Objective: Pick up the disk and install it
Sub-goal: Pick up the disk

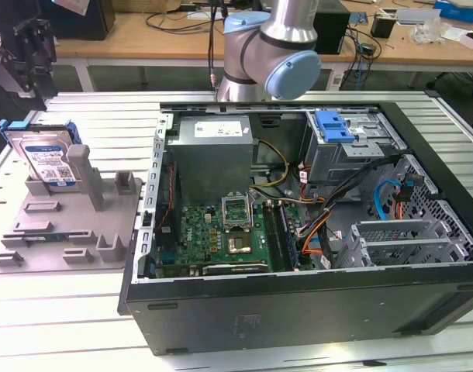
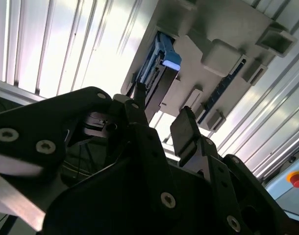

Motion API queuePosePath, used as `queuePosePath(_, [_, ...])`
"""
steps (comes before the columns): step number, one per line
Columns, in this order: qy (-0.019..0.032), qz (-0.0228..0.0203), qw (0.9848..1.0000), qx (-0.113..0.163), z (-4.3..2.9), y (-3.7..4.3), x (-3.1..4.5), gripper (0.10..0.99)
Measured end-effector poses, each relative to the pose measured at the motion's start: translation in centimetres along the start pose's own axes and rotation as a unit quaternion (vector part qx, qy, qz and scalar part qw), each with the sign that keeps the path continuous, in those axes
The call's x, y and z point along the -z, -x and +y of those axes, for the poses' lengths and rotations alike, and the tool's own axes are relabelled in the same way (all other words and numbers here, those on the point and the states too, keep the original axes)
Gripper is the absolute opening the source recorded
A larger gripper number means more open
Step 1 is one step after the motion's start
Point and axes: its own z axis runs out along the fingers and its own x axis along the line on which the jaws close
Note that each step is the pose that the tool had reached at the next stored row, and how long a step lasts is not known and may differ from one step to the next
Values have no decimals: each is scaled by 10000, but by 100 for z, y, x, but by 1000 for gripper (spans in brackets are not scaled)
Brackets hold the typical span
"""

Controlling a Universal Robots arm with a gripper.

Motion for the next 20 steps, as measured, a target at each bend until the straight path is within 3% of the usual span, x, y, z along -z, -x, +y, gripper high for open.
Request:
queuePosePath(4, [-73, 57, 10000, -3, 128, 8, -31, 482])
queuePosePath(6, [-91, 70, 9999, 0, 159, 11, -40, 482])
queuePosePath(13, [-122, 116, 9998, 61, 216, 19, -68, 482])
queuePosePath(17, [-189, 117, 9996, 163, 247, 45, -135, 482])
queuePosePath(20, [-193, 116, 9996, 165, 267, 44, -141, 482])
